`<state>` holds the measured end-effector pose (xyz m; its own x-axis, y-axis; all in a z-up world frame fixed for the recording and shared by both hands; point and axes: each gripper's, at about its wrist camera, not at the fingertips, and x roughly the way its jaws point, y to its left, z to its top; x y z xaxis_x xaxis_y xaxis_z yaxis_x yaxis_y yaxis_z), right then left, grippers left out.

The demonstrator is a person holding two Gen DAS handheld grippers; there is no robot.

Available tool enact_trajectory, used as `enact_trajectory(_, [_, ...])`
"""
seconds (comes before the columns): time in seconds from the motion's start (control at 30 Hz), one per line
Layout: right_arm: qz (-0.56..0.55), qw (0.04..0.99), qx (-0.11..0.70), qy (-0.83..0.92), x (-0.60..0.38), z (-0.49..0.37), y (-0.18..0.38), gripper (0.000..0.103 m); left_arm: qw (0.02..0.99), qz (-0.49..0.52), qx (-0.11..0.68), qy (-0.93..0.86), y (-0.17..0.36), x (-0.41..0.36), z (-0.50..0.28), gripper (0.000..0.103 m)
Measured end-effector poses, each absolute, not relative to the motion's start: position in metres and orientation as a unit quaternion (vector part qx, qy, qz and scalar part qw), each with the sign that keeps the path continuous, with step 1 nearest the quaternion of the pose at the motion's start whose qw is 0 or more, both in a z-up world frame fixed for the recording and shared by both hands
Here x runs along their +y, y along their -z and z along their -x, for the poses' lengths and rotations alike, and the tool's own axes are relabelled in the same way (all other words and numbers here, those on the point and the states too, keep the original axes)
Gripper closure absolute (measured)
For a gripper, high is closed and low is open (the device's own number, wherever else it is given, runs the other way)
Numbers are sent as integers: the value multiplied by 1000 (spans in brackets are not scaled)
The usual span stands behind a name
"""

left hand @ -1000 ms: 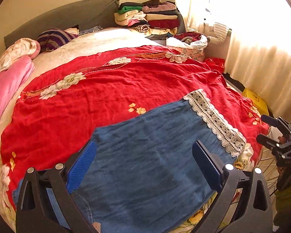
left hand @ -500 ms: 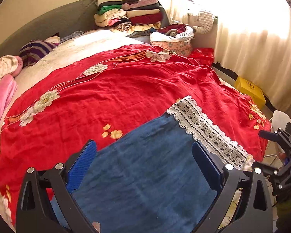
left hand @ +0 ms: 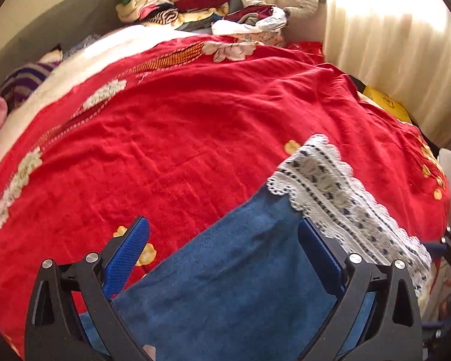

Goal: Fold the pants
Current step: 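Grasp the lace hem with the right tool while the left tool grasps the denim beside it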

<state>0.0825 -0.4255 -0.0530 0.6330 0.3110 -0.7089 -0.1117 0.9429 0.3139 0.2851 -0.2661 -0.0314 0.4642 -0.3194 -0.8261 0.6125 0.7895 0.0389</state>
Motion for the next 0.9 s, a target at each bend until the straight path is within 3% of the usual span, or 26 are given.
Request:
enact_trajectory(0.17, [-129, 893, 410, -133, -416, -85, 54, 24, 825, -94, 457, 320, 46, -265, -295, 8])
enact_trajectory(0.2, [-137, 891, 413, -130, -417, -87, 56, 31, 821, -88, 462, 323, 50, -266, -294, 16])
enact_trajectory(0.3, [-163, 891, 407, -121, -428, -87, 57, 51, 826, -98, 450, 325, 55, -271, -286, 26])
enact_trajectory(0.33, [-168, 890, 405, -124, -430, -87, 56, 52, 826, -97, 447, 328, 54, -271, -285, 29])
enact_trajectory(0.47, [-160, 889, 404, -146, -421, -86, 57, 60, 825, -95, 444, 338, 50, -274, -277, 62])
enact_trajectory(0.6, [-152, 886, 405, -167, -412, -91, 61, 75, 828, -119, 438, 330, 47, -284, -267, 78])
enact_trajectory(0.7, [-156, 886, 398, -180, -411, -90, 57, 80, 830, -112, 437, 328, 47, -281, -266, 85])
enact_trajectory(0.9, [-123, 899, 362, -214, -387, -83, 27, 82, 831, -35, 427, 355, 36, -249, -267, 92])
